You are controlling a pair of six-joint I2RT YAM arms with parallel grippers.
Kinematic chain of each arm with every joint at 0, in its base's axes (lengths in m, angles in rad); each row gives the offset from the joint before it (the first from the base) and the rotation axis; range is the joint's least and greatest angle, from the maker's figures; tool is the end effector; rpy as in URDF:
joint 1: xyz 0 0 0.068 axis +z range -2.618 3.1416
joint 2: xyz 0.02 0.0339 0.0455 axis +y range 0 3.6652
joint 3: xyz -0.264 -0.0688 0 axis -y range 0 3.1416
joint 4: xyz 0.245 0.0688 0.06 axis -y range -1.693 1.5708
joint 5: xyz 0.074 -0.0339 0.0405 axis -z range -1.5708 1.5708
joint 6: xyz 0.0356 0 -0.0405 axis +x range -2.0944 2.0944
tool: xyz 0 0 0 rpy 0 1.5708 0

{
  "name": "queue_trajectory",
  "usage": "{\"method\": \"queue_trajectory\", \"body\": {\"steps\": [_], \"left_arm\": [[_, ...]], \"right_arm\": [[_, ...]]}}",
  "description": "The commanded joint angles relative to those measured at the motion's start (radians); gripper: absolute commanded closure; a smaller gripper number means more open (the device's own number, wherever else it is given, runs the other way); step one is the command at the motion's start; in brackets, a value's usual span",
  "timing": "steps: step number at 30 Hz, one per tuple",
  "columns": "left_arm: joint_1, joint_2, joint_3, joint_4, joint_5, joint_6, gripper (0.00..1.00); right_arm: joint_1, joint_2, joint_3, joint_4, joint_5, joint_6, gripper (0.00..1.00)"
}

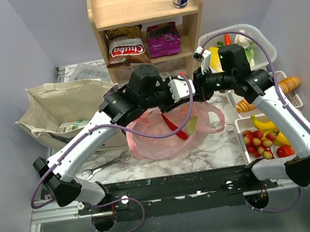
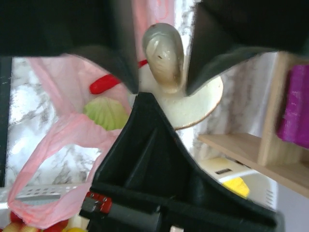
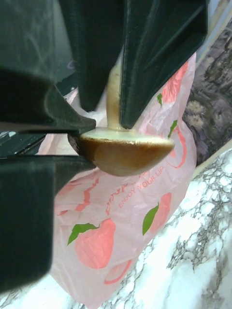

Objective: Untie the knot of the grocery bags and take out the mixed food

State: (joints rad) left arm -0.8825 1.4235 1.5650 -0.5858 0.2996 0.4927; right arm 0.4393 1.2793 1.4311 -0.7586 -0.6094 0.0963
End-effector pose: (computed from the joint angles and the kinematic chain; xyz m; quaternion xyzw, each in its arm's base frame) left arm 0.1906 -0.2483 0.4222 0.5922 0.5955 -0.2260 0.4935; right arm 0.2285 0.1299 0.4039 -0.2813 0.8091 0.3734 0.3561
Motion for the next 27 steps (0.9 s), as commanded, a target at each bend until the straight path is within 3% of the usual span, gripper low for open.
{"method": "queue_trajectory", "body": {"steps": [1, 3, 4, 7, 14, 19, 22, 27], "left_arm": [[-0.029, 0.012, 0.056, -0.022, -0.012, -0.017, 0.36], [-0.03, 0.009, 0.061, -0.023, -0.019, -0.027, 0.19], [-0.031, 0.004, 0.064, -0.025, -0.016, -0.03, 0.03], [-0.029, -0.033, 0.059, -0.019, 0.016, -0.042, 0.02], [0.057, -0.213, -0.095, 0.167, 0.168, -0.171, 0.02], [0.123, -0.201, -0.071, 0.086, 0.201, -0.183, 0.02], [0.126, -0.18, -0.076, 0.028, 0.182, -0.135, 0.01], [0.126, -0.167, -0.104, -0.001, 0.181, -0.104, 0.01]], "right_arm": [[0.006, 0.0, 0.012, 0.067, 0.048, 0.02, 0.99], [0.005, -0.002, 0.014, 0.076, 0.073, 0.044, 0.99], [0.006, -0.001, 0.019, 0.076, 0.092, 0.055, 0.99], [0.005, 0.008, 0.037, 0.071, 0.139, 0.08, 0.99], [-0.044, 0.013, 0.092, 0.054, 0.153, 0.114, 0.99], [-0.342, 0.063, 0.128, 0.092, -0.054, 0.206, 0.99], [-0.488, 0.113, 0.162, 0.088, -0.097, 0.2, 0.99], [-0.625, 0.216, 0.189, 0.114, -0.081, 0.127, 0.99]]}}
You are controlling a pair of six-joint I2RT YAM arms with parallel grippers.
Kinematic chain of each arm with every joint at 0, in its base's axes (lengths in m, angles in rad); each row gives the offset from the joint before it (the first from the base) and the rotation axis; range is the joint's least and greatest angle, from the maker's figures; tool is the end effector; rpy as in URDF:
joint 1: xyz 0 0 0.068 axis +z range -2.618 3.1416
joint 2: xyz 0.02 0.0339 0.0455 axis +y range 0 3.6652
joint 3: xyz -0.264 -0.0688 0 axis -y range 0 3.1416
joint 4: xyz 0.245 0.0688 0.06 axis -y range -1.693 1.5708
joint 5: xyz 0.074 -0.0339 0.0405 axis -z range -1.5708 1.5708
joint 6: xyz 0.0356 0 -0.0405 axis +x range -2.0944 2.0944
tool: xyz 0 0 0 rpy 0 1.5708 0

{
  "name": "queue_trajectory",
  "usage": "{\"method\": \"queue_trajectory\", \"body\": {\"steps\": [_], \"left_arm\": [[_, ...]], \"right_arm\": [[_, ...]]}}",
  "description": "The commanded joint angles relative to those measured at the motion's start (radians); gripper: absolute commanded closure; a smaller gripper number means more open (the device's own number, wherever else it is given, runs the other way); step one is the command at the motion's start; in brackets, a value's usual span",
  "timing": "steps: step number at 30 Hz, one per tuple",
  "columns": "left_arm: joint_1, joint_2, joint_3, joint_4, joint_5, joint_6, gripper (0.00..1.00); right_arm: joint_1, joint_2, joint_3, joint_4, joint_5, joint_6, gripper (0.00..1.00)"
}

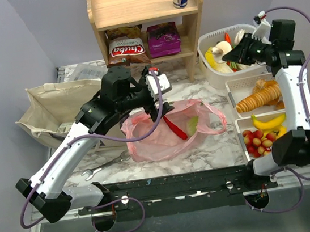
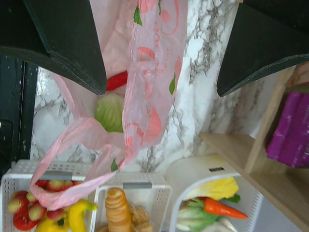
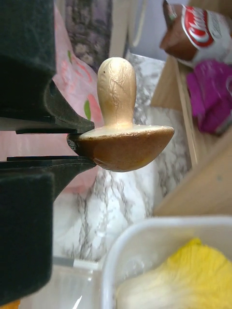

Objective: Untie the knot of the grocery bags and take out the mixed food

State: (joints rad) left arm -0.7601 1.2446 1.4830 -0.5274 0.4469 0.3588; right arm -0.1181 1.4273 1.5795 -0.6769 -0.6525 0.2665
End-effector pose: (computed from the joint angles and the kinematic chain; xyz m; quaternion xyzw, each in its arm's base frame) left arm 0.1786 -0.1910 0.4495 0.5271 0.5922 -0.2903 0.5360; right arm 0.3043 -0.0143 0.4200 -0.0003 0.8361 0.3120 0.4513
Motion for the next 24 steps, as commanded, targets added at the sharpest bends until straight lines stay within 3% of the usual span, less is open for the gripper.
{"method": "queue_trajectory", "body": {"steps": [1, 10, 11, 14, 15, 18, 21, 24], "left_arm": [[0.002, 0.022, -0.021, -0.071, 0.041, 0.038, 0.01], [-0.033, 0.042, -0.09, -0.175, 0.159, 0.293, 0.26], [-0.041, 0.035, -0.108, -0.179, 0.163, 0.322, 0.27], [-0.068, 0.017, -0.135, -0.205, 0.168, 0.41, 0.27], [-0.076, 0.012, -0.139, -0.215, 0.173, 0.431, 0.27], [-0.115, 0.012, -0.126, -0.285, 0.174, 0.512, 0.34], [-0.156, 0.002, -0.154, -0.294, 0.166, 0.553, 0.44], [-0.176, -0.001, -0.214, -0.267, 0.14, 0.584, 0.6]], "right_arm": [[-0.084, 0.105, 0.056, 0.045, -0.001, -0.056, 0.99], [-0.1, 0.425, 0.243, 0.173, 0.226, -0.061, 0.99], [-0.101, 0.458, 0.275, 0.157, 0.244, -0.062, 0.89], [-0.1, 0.55, 0.393, 0.077, 0.26, -0.07, 0.36], [-0.101, 0.559, 0.418, 0.052, 0.246, -0.074, 0.29], [-0.1, 0.503, 0.38, 0.029, 0.098, -0.107, 0.18], [-0.099, 0.4, 0.284, -0.046, -0.131, -0.198, 0.15], [-0.069, 0.327, 0.238, -0.307, -0.35, -0.421, 0.15]]}}
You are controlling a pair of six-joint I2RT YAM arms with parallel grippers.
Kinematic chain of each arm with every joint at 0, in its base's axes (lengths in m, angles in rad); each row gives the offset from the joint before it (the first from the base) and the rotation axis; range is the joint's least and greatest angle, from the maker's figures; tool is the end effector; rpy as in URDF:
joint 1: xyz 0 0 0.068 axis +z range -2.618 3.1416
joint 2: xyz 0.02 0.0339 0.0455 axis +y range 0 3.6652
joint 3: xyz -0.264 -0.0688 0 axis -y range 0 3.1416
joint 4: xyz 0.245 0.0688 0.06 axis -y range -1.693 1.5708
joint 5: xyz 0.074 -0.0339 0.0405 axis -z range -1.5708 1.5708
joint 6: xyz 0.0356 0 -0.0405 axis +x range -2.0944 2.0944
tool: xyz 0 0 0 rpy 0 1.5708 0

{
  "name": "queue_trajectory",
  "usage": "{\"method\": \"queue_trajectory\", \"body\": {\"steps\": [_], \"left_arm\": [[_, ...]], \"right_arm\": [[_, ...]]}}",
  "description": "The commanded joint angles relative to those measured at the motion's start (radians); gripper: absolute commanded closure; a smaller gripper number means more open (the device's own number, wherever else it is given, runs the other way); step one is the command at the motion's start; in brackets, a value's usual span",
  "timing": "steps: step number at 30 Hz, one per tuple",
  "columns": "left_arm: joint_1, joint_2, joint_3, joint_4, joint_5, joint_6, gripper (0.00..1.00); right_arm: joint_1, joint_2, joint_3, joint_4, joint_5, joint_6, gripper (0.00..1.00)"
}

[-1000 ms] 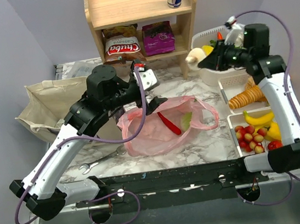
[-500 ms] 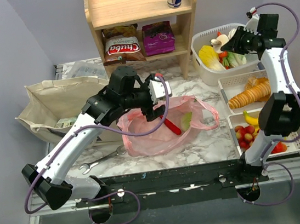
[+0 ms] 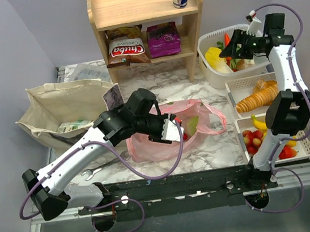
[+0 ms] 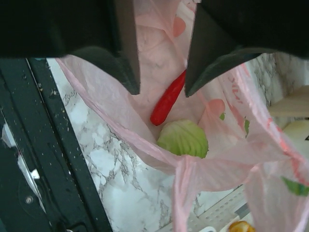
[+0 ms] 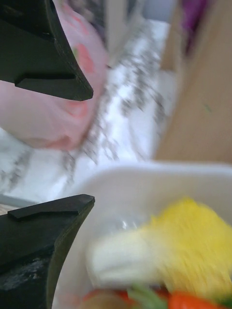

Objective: Untie the knot of the grocery bags and take out the mixed food

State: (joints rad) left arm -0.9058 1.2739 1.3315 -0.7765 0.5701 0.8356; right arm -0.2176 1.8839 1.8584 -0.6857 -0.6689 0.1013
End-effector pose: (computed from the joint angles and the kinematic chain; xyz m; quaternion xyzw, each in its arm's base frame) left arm 0.1466 -0.2181 0.3715 0.7432 0.4742 -0.2698 0.3873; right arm 0.4197 -0.0702 0.3519 0.0013 0.8695 0.2750 0.4103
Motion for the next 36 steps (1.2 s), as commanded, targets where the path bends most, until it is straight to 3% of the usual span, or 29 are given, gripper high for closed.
{"method": "queue_trajectory", "body": {"steps": [1, 4, 10, 15, 19, 21, 24, 25, 26, 36], "left_arm": [[-0.033, -0.028, -0.075, -0.01, 0.012, 0.118, 0.66], [-0.033, 0.005, -0.098, 0.011, -0.009, 0.139, 0.71], [-0.03, 0.081, -0.134, 0.073, -0.051, 0.158, 0.69], [-0.03, 0.11, -0.222, 0.219, -0.09, 0.178, 0.62], [-0.03, 0.17, -0.213, 0.273, -0.108, 0.211, 0.5], [-0.03, 0.211, -0.201, 0.299, -0.109, 0.225, 0.43], [-0.03, 0.296, -0.174, 0.305, -0.123, 0.278, 0.34], [-0.031, 0.326, -0.156, 0.298, -0.129, 0.299, 0.34], [-0.031, 0.36, -0.138, 0.29, -0.139, 0.317, 0.33], [-0.047, 0.655, 0.034, 0.154, -0.314, 0.403, 0.22]], "right_arm": [[0.064, -0.152, -0.047, -0.415, -0.343, -0.349, 0.15], [0.174, -0.249, -0.116, -0.608, -0.315, -0.536, 0.14], [0.268, -0.456, -0.248, -0.578, -0.241, -0.529, 0.09], [0.307, -0.503, -0.274, -0.628, -0.256, -0.546, 0.06], [0.407, -0.549, -0.406, -0.548, -0.135, -0.496, 0.05], [0.421, -0.554, -0.467, -0.527, -0.115, -0.475, 0.22], [0.422, -0.53, -0.498, -0.574, -0.136, -0.499, 0.77], [0.422, -0.529, -0.498, -0.58, -0.133, -0.5, 0.92], [0.421, -0.532, -0.498, -0.58, -0.127, -0.503, 0.99], [0.422, -0.568, -0.513, -0.629, -0.001, -0.571, 0.99]]}}
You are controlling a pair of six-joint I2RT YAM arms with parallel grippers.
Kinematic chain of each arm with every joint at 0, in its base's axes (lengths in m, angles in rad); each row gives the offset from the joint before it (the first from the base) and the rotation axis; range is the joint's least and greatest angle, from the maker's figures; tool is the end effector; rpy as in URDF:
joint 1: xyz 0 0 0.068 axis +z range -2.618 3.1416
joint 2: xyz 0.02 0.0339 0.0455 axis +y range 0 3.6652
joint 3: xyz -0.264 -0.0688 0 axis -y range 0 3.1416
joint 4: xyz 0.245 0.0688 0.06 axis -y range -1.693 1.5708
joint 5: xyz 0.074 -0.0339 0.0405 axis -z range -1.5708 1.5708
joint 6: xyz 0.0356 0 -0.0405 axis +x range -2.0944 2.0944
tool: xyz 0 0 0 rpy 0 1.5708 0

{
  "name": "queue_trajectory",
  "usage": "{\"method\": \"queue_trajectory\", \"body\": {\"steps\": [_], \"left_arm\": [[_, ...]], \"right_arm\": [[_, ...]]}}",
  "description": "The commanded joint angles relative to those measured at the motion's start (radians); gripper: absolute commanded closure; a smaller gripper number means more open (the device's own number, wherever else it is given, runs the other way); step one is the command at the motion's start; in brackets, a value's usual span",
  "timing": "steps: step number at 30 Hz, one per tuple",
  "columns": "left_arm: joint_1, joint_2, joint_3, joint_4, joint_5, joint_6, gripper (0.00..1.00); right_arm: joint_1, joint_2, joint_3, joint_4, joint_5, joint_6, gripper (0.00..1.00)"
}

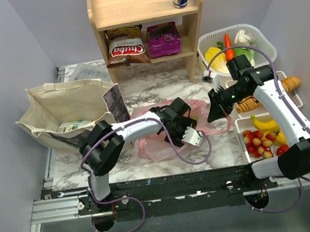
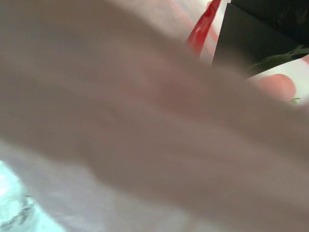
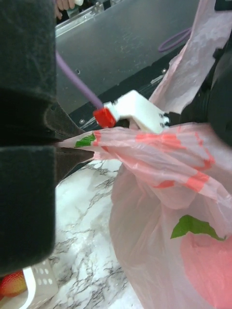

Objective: Untie the knot of the grocery bags and take out the mixed food

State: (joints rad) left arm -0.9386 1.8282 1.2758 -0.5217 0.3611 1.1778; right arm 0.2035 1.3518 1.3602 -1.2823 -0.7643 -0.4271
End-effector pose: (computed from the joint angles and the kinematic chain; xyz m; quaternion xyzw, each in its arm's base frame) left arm 0.2134 -0.3127 0.1970 0.8527 0.4292 -0.1440 0.2608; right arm 0.2264 0.0719 0.3379 -0.3370 0.8553 0.3512 0.1775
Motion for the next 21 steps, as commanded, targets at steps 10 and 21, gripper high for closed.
{"method": "queue_trajectory", "body": {"steps": [10, 21], "left_arm": [[-0.017, 0.077, 0.034, -0.17, -0.086, -0.02, 0.81], [0.021, -0.233, -0.038, -0.059, 0.123, -0.291, 1.0]], "right_arm": [[0.002, -0.021, -0.066, -0.118, 0.278, -0.165, 0.99], [0.001, -0.01, -0.047, -0.076, 0.227, -0.133, 0.99]]}}
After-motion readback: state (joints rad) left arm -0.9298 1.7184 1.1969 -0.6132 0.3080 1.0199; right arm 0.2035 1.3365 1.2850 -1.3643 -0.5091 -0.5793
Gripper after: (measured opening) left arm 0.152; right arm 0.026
